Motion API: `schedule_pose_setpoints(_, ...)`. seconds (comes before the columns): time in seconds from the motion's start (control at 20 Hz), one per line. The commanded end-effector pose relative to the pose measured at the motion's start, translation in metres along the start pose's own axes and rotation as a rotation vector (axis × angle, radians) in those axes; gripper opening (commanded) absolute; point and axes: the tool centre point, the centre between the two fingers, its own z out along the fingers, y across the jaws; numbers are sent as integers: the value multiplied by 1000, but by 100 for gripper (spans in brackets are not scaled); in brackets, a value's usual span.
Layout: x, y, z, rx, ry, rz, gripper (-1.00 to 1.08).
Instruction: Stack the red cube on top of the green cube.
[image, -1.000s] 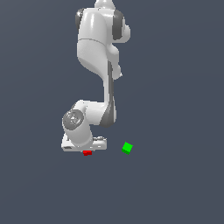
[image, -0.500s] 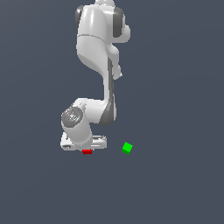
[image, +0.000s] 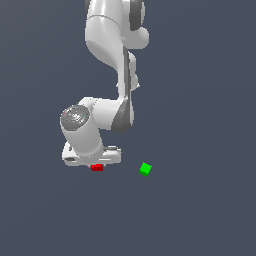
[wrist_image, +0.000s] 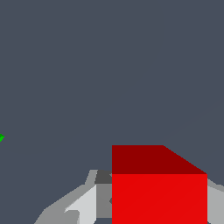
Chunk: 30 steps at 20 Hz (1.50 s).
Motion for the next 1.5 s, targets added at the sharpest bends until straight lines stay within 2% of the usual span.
schedule_pose_setpoints(0.0, 0, 0, -13, 0, -1, 0, -100)
schedule_pose_setpoints(0.45, 1, 0, -23, 0, 0, 0, -100)
schedule_pose_setpoints(0.7, 1, -17, -18, 0, 0, 0, -100)
schedule_pose_setpoints(0.95, 0, -57, -7, 0, 0, 0, -100)
schedule_pose_setpoints(1.45, 2, -165, 24, 0, 0, 0, -100)
